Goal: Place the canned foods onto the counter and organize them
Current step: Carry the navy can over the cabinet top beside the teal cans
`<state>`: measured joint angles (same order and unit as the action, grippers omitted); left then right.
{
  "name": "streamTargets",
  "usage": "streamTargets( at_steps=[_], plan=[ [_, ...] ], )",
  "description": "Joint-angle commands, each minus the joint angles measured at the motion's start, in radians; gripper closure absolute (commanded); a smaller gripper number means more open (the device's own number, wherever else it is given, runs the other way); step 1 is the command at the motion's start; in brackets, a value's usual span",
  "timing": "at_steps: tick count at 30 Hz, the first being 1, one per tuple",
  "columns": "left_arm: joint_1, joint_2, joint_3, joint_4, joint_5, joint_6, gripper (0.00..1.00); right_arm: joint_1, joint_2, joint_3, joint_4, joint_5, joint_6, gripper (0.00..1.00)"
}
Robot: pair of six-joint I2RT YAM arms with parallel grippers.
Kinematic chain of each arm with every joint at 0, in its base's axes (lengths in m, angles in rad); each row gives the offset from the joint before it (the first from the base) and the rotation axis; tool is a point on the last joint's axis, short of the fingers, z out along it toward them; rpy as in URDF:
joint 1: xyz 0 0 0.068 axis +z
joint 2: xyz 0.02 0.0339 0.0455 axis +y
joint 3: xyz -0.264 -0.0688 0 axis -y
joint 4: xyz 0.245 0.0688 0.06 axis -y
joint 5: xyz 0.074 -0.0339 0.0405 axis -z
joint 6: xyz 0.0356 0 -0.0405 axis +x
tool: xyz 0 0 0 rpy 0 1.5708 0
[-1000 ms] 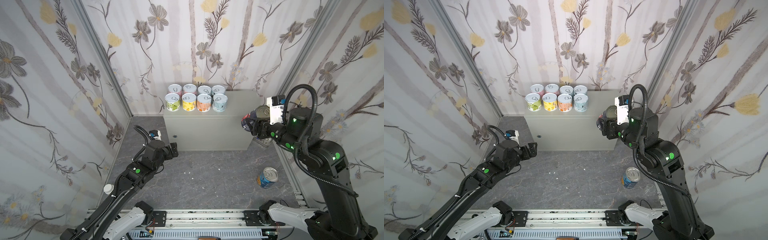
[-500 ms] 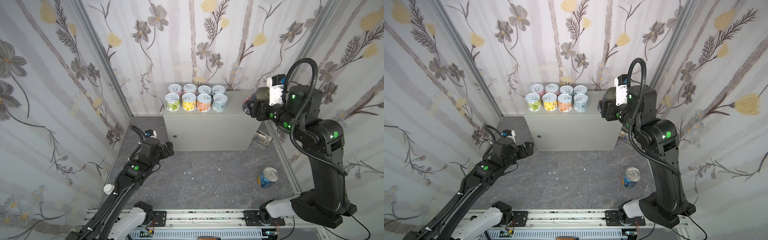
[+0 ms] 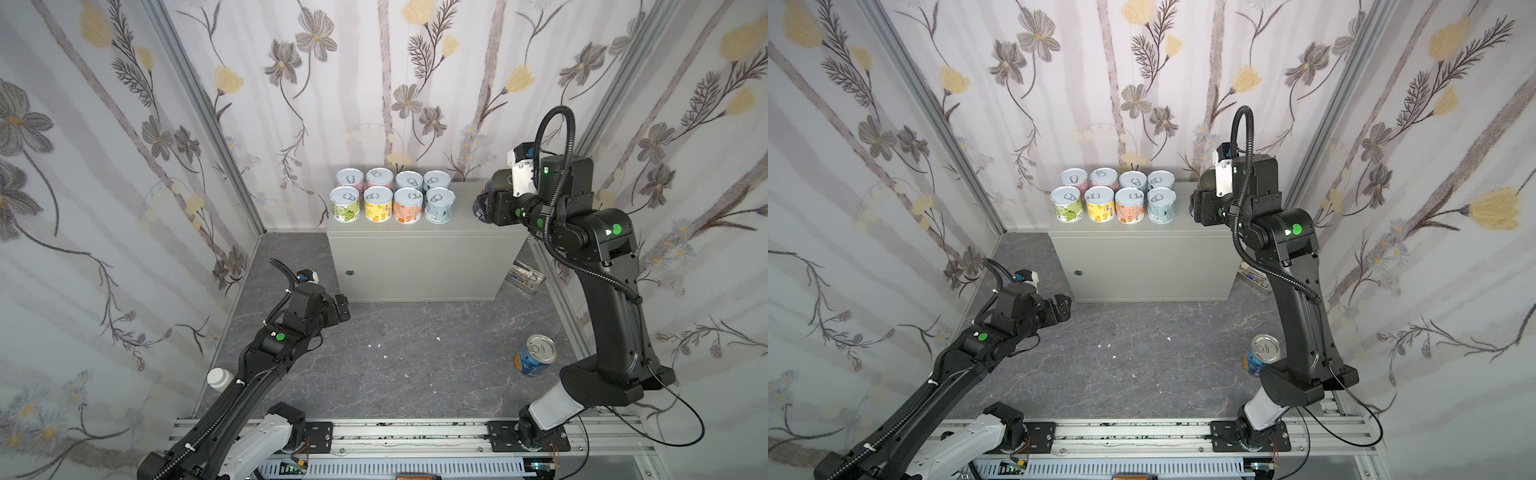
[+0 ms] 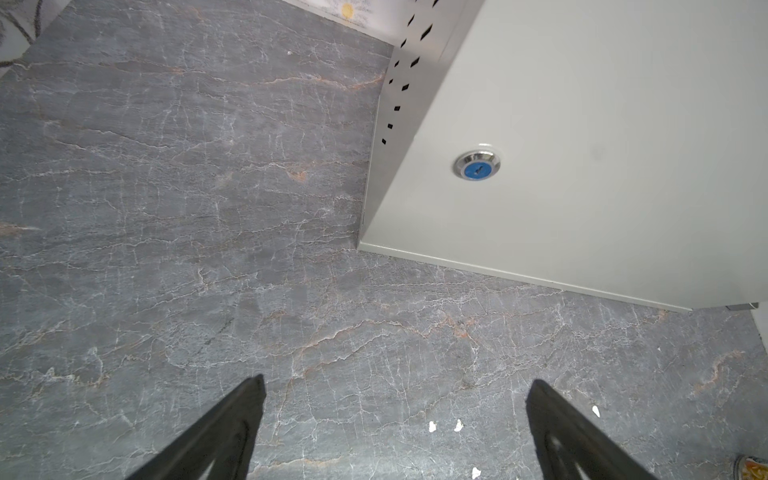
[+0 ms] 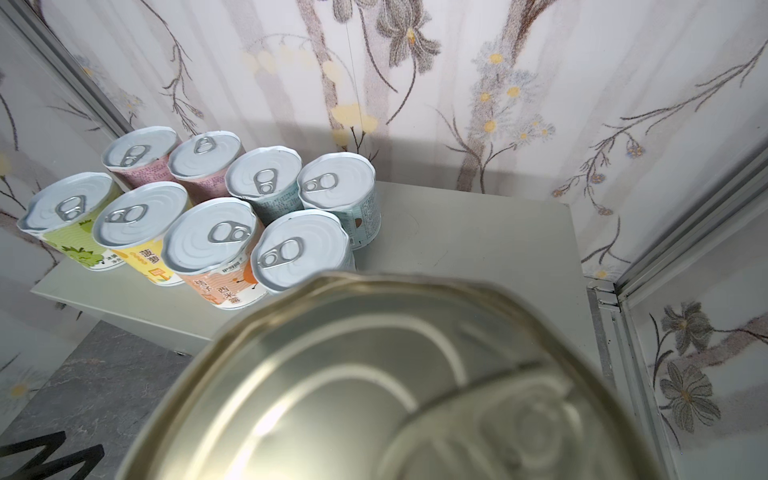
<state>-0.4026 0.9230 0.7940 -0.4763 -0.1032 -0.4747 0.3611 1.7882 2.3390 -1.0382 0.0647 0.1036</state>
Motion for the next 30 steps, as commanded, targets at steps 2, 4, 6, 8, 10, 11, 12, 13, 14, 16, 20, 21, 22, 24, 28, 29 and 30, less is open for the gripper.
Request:
streamTargets(
  at_steps=[2,4,6,8,10,11,12,13,14,16,20,21,22,24,28,29,30],
  plan=[
    [0.002,0.005,-0.008,0.030,0.002,-0.008,0.00,-0.019,0.038,0.014,0.082,-0.016,-0.021,0.57],
    [0.002,0.007,-0.013,0.031,0.003,-0.008,0.00,-0.030,0.057,0.018,0.085,-0.026,-0.022,0.57],
    [0.002,0.009,-0.020,0.034,0.006,-0.009,0.00,-0.037,0.077,0.023,0.087,-0.033,-0.022,0.57],
    [0.002,0.008,-0.024,0.034,0.007,-0.009,0.00,-0.039,0.097,0.023,0.094,-0.043,-0.020,0.57],
    [0.002,0.008,-0.030,0.036,0.005,-0.009,0.00,-0.039,0.117,0.023,0.104,-0.057,-0.015,0.56],
    [0.002,0.008,-0.034,0.036,0.005,-0.007,0.00,-0.039,0.130,0.024,0.108,-0.064,-0.013,0.56],
    [0.002,0.008,-0.035,0.036,0.005,-0.008,0.00,-0.039,0.140,0.023,0.112,-0.068,-0.011,0.56],
    [0.002,0.007,-0.037,0.037,0.005,-0.008,0.00,-0.039,0.148,0.023,0.115,-0.069,-0.010,0.56],
    [0.002,0.006,-0.040,0.036,0.004,-0.008,0.00,-0.039,0.157,0.023,0.119,-0.071,-0.010,0.56],
    [0.002,0.006,-0.044,0.036,0.003,-0.008,0.00,-0.039,0.172,0.024,0.129,-0.074,-0.009,0.56],
    [0.004,0.006,-0.049,0.037,-0.003,-0.003,0.00,-0.042,0.199,0.025,0.141,-0.065,-0.020,0.53],
    [0.004,0.008,-0.050,0.038,-0.004,-0.002,0.00,-0.044,0.205,0.025,0.141,-0.065,-0.021,0.52],
    [0.004,0.012,-0.050,0.038,-0.006,-0.003,0.00,-0.045,0.211,0.024,0.144,-0.066,-0.023,0.50],
    [0.004,0.018,-0.050,0.040,-0.005,-0.002,0.00,-0.048,0.222,0.025,0.148,-0.070,-0.025,0.41],
    [0.005,0.027,-0.048,0.044,-0.001,-0.004,0.00,-0.050,0.235,0.025,0.153,-0.071,-0.028,0.25],
    [0.004,0.027,-0.047,0.045,0.000,-0.003,0.00,-0.050,0.237,0.024,0.154,-0.070,-0.028,0.22],
    [0.004,0.027,-0.046,0.045,-0.001,-0.004,0.00,-0.051,0.238,0.025,0.158,-0.068,-0.028,0.19]
  ],
)
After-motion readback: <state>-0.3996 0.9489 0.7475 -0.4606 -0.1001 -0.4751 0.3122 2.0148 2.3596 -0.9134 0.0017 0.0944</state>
